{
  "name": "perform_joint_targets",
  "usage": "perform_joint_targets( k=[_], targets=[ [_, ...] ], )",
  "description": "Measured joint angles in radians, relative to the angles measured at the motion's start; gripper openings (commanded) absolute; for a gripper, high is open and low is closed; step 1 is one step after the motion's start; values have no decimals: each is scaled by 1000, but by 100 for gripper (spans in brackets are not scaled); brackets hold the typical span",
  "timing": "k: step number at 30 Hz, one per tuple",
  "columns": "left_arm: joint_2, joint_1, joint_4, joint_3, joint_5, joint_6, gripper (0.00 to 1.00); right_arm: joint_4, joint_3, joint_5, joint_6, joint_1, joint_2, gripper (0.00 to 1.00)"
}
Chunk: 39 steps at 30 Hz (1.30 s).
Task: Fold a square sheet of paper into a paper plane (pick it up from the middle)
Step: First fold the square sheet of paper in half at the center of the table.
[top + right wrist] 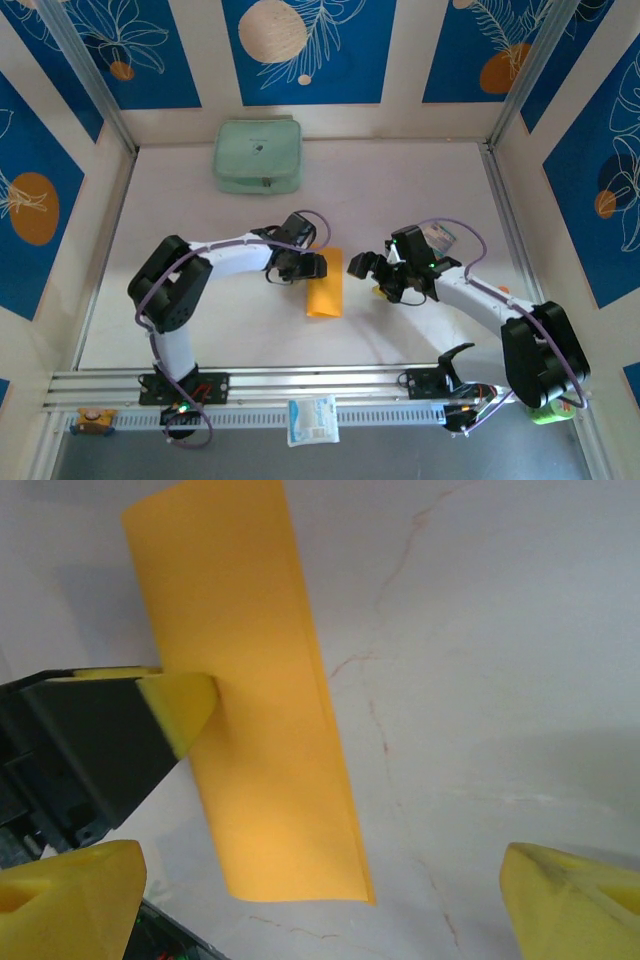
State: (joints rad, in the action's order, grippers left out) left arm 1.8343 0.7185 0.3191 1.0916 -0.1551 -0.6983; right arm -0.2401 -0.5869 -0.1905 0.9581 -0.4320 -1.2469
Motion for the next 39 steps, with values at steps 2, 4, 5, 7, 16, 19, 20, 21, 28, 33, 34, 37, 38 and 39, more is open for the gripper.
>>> perform_joint_targets(
  k=[2,4,5,7,16,19,20,21,28,33,34,37,38,39],
  targets=[
    [2,0,6,4,0,3,62,-8,0,4,5,2,-10,91],
    [4,0,9,6,0,9,62,-15,0,3,5,2,-16,91],
    [7,0,13,10,0,10,62,-18,0,4,5,2,-19,91],
    [13,0,23,19,0,15,62,-21,0,4,5,2,-22,91],
    [24,0,49,39,3,21,64,-40,0,4,5,2,-22,91],
    [35,0,68,56,4,20,64,-42,0,4,5,4,-22,91],
    [36,0,71,58,4,20,65,-42,0,4,4,5,-22,91],
    [37,0,72,60,4,20,65,-42,0,5,4,5,-22,91],
    [48,2,98,79,8,44,66,-63,-2,11,4,8,-22,92],
    [55,6,113,90,15,56,67,-68,-2,11,4,11,-21,92],
    [55,6,113,90,16,58,67,-68,-2,11,4,11,-21,92],
    [56,7,116,93,16,61,67,-69,-2,13,4,13,-21,92],
    [59,7,117,95,16,61,67,-69,-2,15,4,14,-21,92],
    [60,7,119,96,17,61,67,-69,-2,15,4,14,-21,92]
  ],
)
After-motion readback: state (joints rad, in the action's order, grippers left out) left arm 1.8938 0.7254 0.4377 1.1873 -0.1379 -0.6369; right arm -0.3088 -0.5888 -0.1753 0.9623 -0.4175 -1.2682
